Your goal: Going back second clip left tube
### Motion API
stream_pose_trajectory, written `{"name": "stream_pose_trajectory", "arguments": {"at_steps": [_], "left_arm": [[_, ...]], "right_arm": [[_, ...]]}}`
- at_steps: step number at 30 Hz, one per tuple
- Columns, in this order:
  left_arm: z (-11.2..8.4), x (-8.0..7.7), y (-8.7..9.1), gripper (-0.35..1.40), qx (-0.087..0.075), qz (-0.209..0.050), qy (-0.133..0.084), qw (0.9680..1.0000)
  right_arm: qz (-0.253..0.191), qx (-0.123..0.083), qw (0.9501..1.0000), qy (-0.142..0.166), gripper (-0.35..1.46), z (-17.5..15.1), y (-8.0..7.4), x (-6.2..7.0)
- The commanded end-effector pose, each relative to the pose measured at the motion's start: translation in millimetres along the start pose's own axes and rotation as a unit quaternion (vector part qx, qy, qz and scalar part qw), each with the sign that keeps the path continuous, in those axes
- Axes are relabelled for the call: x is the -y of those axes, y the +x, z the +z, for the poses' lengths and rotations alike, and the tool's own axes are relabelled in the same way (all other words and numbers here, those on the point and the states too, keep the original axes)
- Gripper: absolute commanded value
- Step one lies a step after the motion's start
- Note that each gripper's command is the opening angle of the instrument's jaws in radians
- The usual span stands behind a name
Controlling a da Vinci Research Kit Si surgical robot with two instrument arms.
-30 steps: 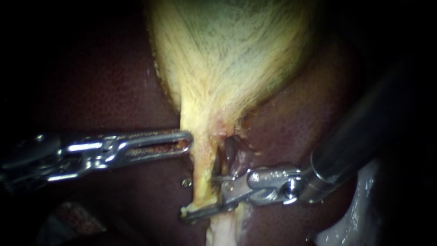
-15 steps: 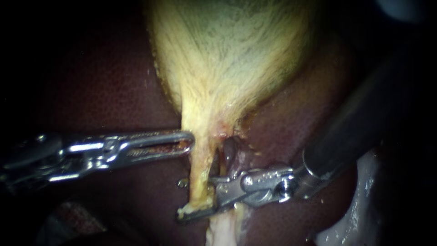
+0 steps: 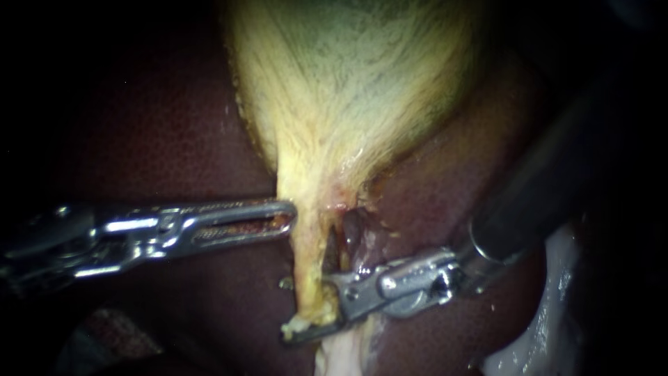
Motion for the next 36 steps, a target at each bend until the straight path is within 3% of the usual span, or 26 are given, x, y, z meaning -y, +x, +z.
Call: {"name": "stream_pose_trajectory", "arguments": {"at_steps": [1, 7, 13, 16, 21, 27, 31, 36], "left_arm": [[0.1, 0.0, 0.0, -0.35, 0.000, 0.000, 0.000, 1.0000], [0.2, 0.1, 0.0, -0.35, 0.000, 0.000, 0.000, 1.0000], [0.0, 0.0, 0.1, -0.35, 0.000, 0.000, 0.000, 1.0000], [-0.1, 0.0, 0.1, -0.35, 0.000, 0.000, 0.000, 1.0000], [0.0, 0.0, 0.1, -0.35, 0.000, 0.000, 0.000, 1.0000], [0.2, 0.1, 0.0, -0.35, 0.000, 0.000, 0.000, 1.0000], [0.2, 0.1, 0.0, -0.35, 0.000, 0.000, 0.000, 1.0000], [0.3, 0.1, 0.0, -0.35, 0.000, 0.003, -0.001, 1.0000]], "right_arm": [[0.014, 0.000, 0.9999, 0.000, 0.59, 0.2, 0.1, -0.1], [0.076, -0.008, 0.9971, -0.003, 0.59, 0.5, 0.3, -0.2], [0.083, -0.010, 0.9965, -0.002, 0.58, -0.8, 0.2, -0.2], [0.010, -0.005, 0.9999, 0.000, 0.58, -1.7, 0.3, -0.2], [-0.060, -0.001, 0.9982, 0.004, 0.58, -1.7, 0.2, -0.4], [-0.109, 0.001, 0.9940, 0.010, 0.57, 0.2, 0.3, -0.6], [-0.156, 0.006, 0.9876, 0.015, 0.56, 0.9, -0.3, -0.3], [-0.163, 0.005, 0.9865, 0.016, 0.56, 1.2, -0.5, -0.3]]}}
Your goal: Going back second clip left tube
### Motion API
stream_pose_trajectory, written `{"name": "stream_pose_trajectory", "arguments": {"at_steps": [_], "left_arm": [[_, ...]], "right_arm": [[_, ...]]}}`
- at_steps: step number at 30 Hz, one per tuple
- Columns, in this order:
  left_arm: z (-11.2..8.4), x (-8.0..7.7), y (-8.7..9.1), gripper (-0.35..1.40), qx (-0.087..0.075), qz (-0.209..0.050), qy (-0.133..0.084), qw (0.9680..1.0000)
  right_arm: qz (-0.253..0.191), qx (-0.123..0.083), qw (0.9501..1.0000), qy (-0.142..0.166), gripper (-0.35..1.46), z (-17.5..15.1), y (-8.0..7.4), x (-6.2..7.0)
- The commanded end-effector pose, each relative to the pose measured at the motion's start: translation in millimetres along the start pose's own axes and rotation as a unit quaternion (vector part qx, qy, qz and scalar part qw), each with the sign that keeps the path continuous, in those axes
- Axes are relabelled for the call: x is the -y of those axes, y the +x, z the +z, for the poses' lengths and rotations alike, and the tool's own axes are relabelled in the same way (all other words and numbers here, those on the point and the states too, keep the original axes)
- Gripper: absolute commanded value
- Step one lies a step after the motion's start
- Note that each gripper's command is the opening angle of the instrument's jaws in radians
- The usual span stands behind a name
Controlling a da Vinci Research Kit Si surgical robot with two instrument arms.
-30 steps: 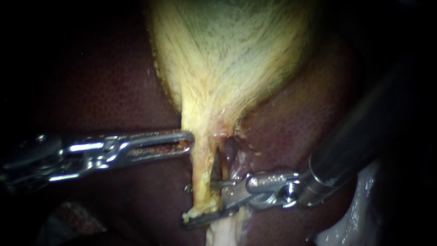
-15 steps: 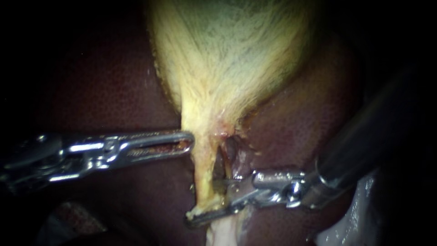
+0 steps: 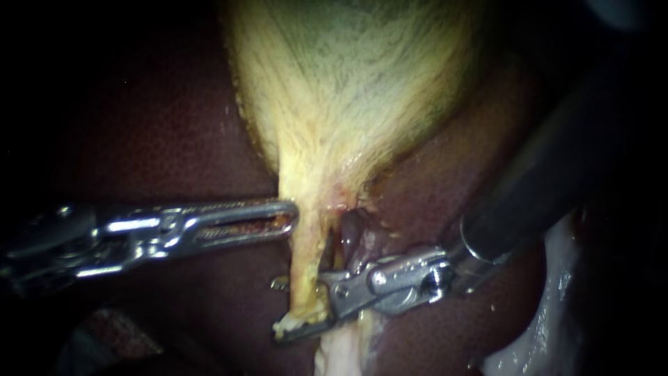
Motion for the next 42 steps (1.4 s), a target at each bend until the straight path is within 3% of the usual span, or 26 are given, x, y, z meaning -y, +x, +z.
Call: {"name": "stream_pose_trajectory", "arguments": {"at_steps": [1, 4, 7, 15, 19, 27, 29, 35, 42], "left_arm": [[0.0, 0.0, 0.0, -0.35, 0.000, 0.001, 0.000, 1.0000], [0.0, 0.0, 0.0, -0.35, 0.000, 0.001, 0.000, 1.0000], [0.0, 0.0, 0.0, -0.35, 0.000, 0.001, 0.000, 1.0000], [0.0, 0.1, 0.0, -0.35, 0.000, 0.001, 0.000, 1.0000], [0.0, 0.1, 0.1, -0.35, 0.000, 0.001, 0.000, 1.0000], [-0.1, 0.1, 0.1, -0.35, 0.000, 0.001, 0.000, 1.0000], [-0.2, 0.1, 0.1, -0.35, 0.000, 0.001, 0.000, 1.0000], [-0.2, 0.1, 0.1, -0.35, 0.000, 0.001, 0.000, 1.0000], [-0.1, 0.1, 0.3, -0.35, 0.000, 0.001, -0.001, 1.0000]], "right_arm": [[0.031, -0.002, 0.9995, 0.000, 0.56, 0.0, 0.1, 0.0], [0.113, -0.007, 0.9935, 0.000, 0.57, 0.0, 0.4, 0.2], [0.189, -0.014, 0.9819, 0.001, 0.57, -0.1, 0.5, 0.5], [0.281, -0.021, 0.9595, 0.002, 0.56, -0.9, 0.2, 0.5], [0.302, -0.023, 0.9530, 0.004, 0.56, -1.3, 0.7, 0.5], [0.307, -0.018, 0.9515, -0.002, 0.51, -2.8, 3.0, 1.0], [0.296, -0.007, 0.9548, -0.020, 0.51, -3.1, 3.3, 1.1], [0.289, -0.002, 0.9561, -0.050, 0.51, -3.7, 3.0, 1.1], [0.269, 0.036, 0.9602, -0.066, 0.49, -3.7, 2.4, 0.9]]}}
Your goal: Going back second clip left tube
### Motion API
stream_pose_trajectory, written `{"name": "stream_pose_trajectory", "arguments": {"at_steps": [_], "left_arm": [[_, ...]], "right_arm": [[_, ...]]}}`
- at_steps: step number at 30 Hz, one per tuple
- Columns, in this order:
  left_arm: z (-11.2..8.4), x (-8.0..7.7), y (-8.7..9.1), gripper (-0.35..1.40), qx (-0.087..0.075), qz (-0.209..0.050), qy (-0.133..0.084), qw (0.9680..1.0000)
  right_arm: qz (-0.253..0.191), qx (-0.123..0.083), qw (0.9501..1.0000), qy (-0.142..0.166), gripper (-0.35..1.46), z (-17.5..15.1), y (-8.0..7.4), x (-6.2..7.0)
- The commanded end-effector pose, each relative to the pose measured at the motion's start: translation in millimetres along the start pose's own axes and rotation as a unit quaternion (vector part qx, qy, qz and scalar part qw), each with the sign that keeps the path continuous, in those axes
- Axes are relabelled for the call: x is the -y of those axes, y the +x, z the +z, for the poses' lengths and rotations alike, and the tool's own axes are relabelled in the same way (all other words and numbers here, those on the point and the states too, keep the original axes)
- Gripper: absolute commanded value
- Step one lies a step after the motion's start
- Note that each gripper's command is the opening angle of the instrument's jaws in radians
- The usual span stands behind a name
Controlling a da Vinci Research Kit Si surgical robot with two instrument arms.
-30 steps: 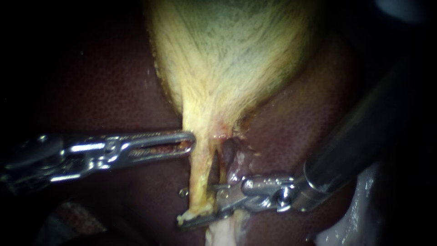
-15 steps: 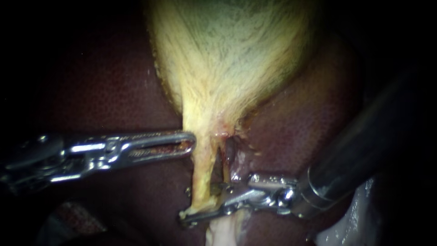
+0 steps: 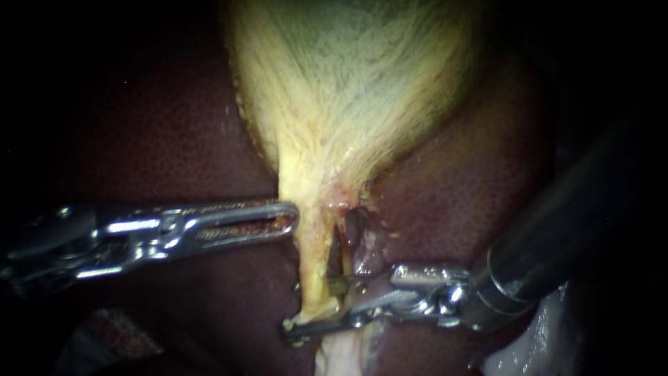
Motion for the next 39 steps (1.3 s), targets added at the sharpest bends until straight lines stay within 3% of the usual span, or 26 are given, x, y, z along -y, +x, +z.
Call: {"name": "stream_pose_trajectory", "arguments": {"at_steps": [1, 6, 14, 18, 33, 39], "left_arm": [[0.1, 0.0, 0.1, -0.35, 0.000, 0.000, -0.001, 1.0000], [0.1, 0.0, 0.1, -0.35, 0.000, 0.000, -0.001, 1.0000], [0.0, -0.1, 0.1, -0.35, 0.000, 0.000, 0.000, 1.0000], [0.0, 0.0, 0.1, -0.35, 0.000, 0.000, 0.000, 1.0000], [0.0, 0.0, 0.1, -0.35, 0.000, 0.000, -0.001, 1.0000], [0.1, 0.1, 0.1, -0.35, 0.001, 0.000, -0.002, 1.0000]], "right_arm": [[0.000, 0.000, 1.0000, -0.001, 0.49, 0.1, -0.1, 0.0], [-0.011, 0.005, 0.9999, -0.010, 0.49, 0.3, 0.0, 0.0], [-0.035, 0.035, 0.9970, -0.059, 0.52, 0.4, -0.1, 0.3], [-0.039, 0.034, 0.9961, -0.072, 0.53, 0.4, 0.0, 0.6], [-0.042, 0.035, 0.9952, -0.081, 0.54, 0.8, 0.3, 0.8], [-0.040, 0.029, 0.9964, -0.069, 0.56, 2.1, 0.8, 1.3]]}}
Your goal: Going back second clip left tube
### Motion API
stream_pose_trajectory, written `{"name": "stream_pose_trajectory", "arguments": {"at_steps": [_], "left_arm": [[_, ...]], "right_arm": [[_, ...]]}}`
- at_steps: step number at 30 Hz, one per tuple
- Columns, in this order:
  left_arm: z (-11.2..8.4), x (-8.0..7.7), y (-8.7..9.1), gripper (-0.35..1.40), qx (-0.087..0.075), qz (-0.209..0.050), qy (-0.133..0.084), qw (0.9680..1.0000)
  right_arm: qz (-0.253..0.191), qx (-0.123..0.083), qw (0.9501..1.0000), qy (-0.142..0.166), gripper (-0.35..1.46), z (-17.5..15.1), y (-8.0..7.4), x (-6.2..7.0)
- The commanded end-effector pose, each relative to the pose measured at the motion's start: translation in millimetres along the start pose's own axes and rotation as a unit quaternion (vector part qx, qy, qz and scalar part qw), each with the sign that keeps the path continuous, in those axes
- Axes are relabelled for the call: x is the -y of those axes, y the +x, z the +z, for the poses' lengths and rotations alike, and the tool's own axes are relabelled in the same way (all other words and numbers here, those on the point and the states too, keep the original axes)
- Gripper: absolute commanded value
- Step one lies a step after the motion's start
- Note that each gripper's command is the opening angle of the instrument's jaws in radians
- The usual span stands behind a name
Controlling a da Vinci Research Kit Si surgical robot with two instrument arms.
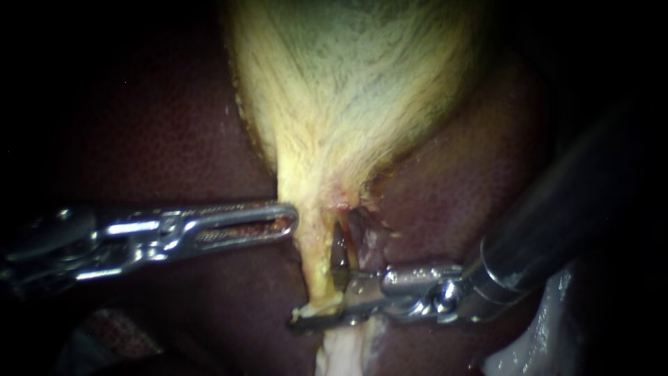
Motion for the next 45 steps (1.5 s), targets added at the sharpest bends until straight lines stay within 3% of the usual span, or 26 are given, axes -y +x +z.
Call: {"name": "stream_pose_trajectory", "arguments": {"at_steps": [1, 7, 16, 20, 30, 45], "left_arm": [[0.1, 0.0, 0.1, -0.35, 0.000, 0.000, 0.000, 1.0000], [0.1, 0.1, 0.1, -0.35, 0.000, 0.000, 0.000, 1.0000], [-0.1, 0.0, 0.1, -0.35, 0.000, 0.000, 0.000, 1.0000], [-0.1, 0.0, 0.1, -0.35, 0.000, 0.000, 0.000, 1.0000], [-0.1, 0.0, 0.1, -0.35, 0.000, 0.000, 0.000, 1.0000], [0.1, 0.0, 0.1, -0.35, 0.000, 0.000, 0.000, 1.0000]], "right_arm": [[0.001, -0.003, 1.0000, 0.003, 0.56, 0.3, 0.0, 0.1], [-0.008, -0.007, 0.9999, 0.011, 0.58, 0.7, -0.1, -0.1], [-0.014, -0.054, 0.9946, 0.087, 0.58, 0.5, -0.4, -0.9], [-0.043, -0.061, 0.9920, 0.102, 0.58, 0.2, -0.7, -1.3], [-0.101, -0.068, 0.9866, 0.108, 0.54, 0.2, -1.1, -2.6], [-0.127, -0.067, 0.9832, 0.113, 0.48, 0.7, -1.4, -3.2]]}}
